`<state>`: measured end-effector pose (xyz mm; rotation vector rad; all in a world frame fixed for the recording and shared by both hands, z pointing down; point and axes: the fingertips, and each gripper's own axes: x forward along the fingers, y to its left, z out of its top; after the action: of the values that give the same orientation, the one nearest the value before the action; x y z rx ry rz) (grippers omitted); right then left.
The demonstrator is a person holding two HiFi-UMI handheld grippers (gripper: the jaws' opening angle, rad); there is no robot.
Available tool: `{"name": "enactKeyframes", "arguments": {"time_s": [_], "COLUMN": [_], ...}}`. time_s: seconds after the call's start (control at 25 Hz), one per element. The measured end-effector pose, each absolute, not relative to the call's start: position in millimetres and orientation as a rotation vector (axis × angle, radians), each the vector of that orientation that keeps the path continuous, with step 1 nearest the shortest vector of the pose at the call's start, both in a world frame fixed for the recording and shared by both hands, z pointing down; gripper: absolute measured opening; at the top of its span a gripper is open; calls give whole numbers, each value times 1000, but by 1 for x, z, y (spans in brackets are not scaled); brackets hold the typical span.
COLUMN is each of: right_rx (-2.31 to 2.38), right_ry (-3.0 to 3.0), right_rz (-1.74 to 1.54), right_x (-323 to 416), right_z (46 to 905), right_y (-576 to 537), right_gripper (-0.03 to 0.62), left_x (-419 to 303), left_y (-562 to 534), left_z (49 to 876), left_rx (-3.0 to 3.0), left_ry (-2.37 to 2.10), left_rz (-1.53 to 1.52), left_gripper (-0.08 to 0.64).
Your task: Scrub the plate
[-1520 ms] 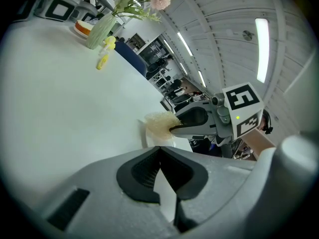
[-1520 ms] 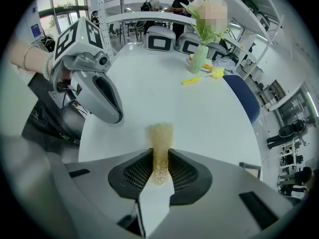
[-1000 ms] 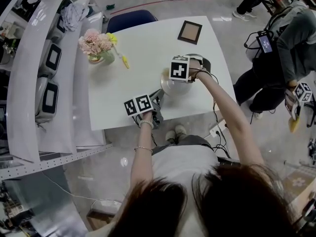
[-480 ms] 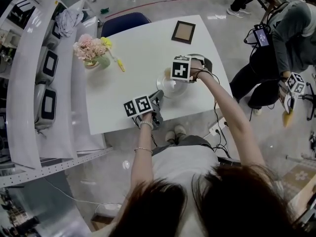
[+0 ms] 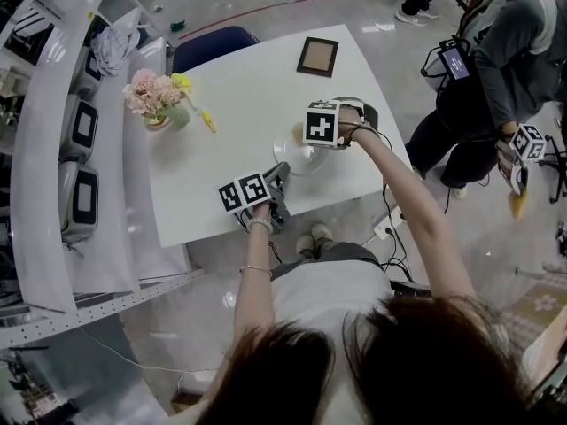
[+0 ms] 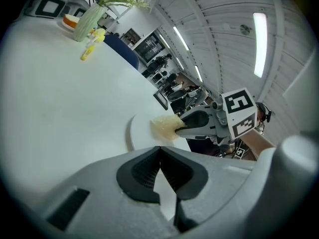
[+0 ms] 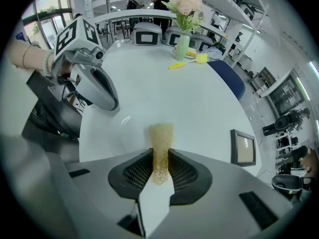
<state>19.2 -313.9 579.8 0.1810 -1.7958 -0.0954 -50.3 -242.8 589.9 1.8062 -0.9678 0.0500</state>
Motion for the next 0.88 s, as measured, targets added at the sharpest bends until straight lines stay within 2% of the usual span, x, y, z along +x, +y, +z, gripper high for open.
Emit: {"name": "enactKeyframes", "arguments": {"time_s": [0.88], "right_rx": [218], "right_ry": [-1753], "right_rz": [-41], "right_x": [37], "right_z": [578], "right_y": [-285], "right_gripper": [86], "left_x": [-42], "left_y": [-225], "left_z": [589], "left_rx": [1837], "left_ry": [-920], "left_rz": [77], "left_gripper": [11]}}
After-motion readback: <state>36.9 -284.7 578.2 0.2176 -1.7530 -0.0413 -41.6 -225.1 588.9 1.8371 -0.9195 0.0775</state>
